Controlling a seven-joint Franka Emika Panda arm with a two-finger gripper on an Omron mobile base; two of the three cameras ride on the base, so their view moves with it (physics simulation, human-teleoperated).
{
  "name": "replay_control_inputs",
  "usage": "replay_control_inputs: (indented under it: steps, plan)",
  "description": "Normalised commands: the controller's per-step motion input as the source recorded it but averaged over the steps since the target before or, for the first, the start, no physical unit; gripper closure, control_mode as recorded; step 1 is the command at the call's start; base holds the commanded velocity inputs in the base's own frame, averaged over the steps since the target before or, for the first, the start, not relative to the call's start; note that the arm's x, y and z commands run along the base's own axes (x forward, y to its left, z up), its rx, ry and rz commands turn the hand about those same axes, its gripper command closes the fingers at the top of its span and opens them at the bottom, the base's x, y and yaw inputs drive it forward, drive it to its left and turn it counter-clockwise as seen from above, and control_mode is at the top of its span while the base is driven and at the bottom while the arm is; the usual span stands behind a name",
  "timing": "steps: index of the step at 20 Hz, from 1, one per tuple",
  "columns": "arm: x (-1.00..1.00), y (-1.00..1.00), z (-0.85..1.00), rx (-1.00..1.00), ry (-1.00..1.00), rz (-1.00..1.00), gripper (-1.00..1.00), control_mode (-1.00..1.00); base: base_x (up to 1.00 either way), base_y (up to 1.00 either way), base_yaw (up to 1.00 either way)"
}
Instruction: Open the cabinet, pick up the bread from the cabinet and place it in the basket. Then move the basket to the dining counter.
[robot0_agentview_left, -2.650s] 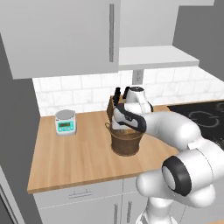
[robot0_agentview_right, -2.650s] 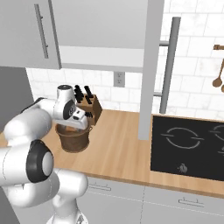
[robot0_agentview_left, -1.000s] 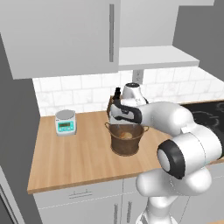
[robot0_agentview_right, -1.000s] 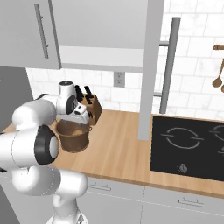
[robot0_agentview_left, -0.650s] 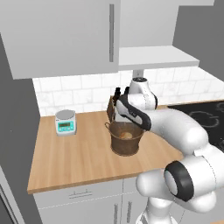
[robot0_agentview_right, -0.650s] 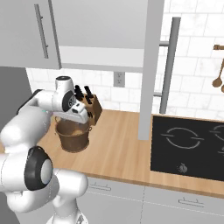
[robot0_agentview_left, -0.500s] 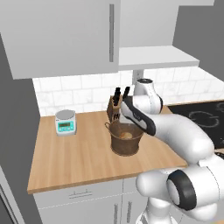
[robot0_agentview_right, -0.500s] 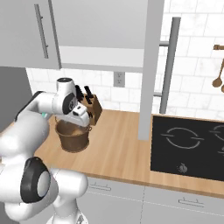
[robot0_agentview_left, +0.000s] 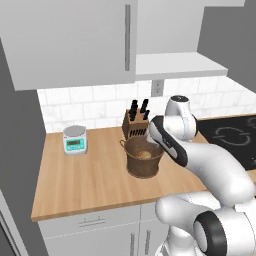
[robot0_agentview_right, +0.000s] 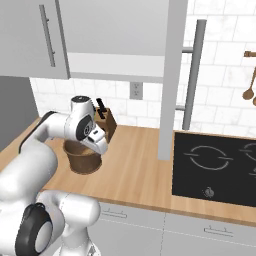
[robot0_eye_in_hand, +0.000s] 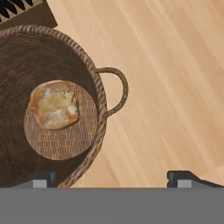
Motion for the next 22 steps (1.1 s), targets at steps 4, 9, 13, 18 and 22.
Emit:
replay_control_inputs:
  steps: [4, 9, 13, 18, 22]
  plan:
    - [0.25, 0.0, -0.11, 0.0, 0.0, -0.07, -1.0, -1.0, 0.0, 0.0, 0.0]
    - [0.21, 0.0, -0.19, 0.0, 0.0, -0.03, -1.0, -1.0, 0.0, 0.0, 0.0]
    - [0.04, 0.0, -0.13, 0.0, 0.0, 0.0, -1.0, -1.0, 0.0, 0.0, 0.0]
    - [0.08, 0.0, -0.12, 0.0, 0.0, 0.0, -1.0, -1.0, 0.0, 0.0, 0.0]
    - [0.09, 0.06, -0.13, 0.0, 0.0, 0.0, -1.0, -1.0, 0.0, 0.0, 0.0]
